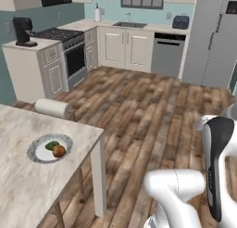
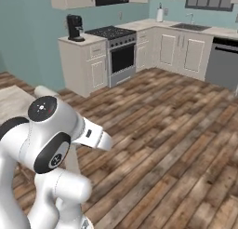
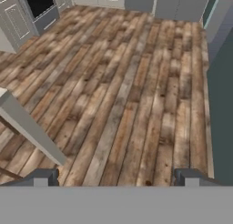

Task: Pick the avocado and bread from the counter and place them on the plate. Then pick the jam from the cabinet and place it next to the plate. Lastly close the cabinet door.

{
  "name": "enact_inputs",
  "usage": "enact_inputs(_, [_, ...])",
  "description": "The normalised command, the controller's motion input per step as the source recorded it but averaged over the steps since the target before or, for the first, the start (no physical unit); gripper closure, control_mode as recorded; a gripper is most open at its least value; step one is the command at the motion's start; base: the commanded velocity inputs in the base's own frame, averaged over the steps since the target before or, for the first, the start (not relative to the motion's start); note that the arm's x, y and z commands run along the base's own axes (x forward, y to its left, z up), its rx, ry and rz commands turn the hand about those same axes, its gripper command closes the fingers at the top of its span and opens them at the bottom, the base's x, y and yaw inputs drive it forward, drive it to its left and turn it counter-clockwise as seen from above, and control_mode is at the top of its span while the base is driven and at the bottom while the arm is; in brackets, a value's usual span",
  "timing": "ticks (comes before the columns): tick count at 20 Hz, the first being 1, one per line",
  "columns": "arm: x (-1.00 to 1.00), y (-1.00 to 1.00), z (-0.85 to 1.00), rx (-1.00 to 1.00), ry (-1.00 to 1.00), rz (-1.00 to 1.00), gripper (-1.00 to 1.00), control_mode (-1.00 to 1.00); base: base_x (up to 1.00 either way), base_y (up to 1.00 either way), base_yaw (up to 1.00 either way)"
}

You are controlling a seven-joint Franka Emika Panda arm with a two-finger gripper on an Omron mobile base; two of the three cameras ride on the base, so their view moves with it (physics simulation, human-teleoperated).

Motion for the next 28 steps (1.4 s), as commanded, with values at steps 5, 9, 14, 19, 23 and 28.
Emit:
enact_inputs(5, [0.00, 0.00, 0.00, 0.00, 0.00, 0.00, -1.00, 1.00, -0.12, 0.00, -0.25])
enact_inputs(9, [0.00, 0.00, 0.00, 0.00, 0.00, 0.00, -1.00, 1.00, -0.12, 0.00, -0.25])
enact_inputs(14, [0.00, 0.00, 0.00, 0.00, 0.00, 0.00, -1.00, 1.00, -0.06, 0.00, -0.22])
enact_inputs(19, [0.00, 0.00, 0.00, 0.00, 0.00, 0.00, -1.00, 1.00, 0.00, 0.00, -0.15])
enact_inputs(23, [0.00, 0.00, 0.00, 0.00, 0.00, 0.00, -1.00, 1.00, 0.00, 0.04, -0.10])
enact_inputs(28, [0.00, 0.00, 0.00, 0.00, 0.00, 0.00, -1.00, 1.00, 0.00, 0.10, -0.09])
